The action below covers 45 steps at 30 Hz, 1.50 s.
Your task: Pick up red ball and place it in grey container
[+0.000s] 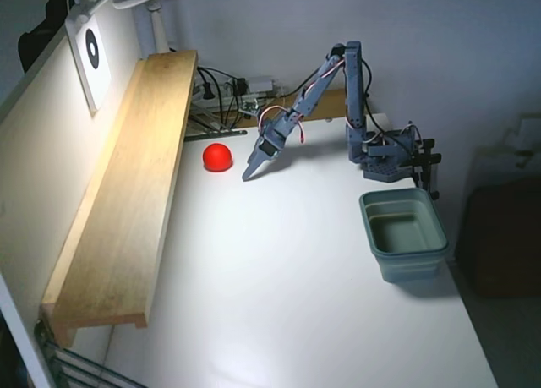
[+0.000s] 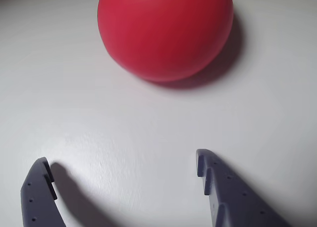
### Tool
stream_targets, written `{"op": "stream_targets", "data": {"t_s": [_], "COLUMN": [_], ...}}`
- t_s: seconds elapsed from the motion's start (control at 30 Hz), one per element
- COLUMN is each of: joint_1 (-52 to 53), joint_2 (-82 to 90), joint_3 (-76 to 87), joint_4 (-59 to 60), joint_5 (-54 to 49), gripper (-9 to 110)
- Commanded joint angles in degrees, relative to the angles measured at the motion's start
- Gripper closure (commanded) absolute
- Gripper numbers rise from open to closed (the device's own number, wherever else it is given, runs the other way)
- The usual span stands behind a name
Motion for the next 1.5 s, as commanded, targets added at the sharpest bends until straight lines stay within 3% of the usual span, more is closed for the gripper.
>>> {"op": "stream_targets", "data": {"t_s": [0.0, 0.23, 1.47], "joint_1": [0.49, 4.69, 1.61], "joint_2": [-1.77, -1.77, -2.30], "joint_3": [-4.14, -4.14, -4.89], "joint_4": [-0.72, -0.72, -4.07], "joint_5": [0.26, 0.26, 0.26], "gripper": [63, 63, 63]}}
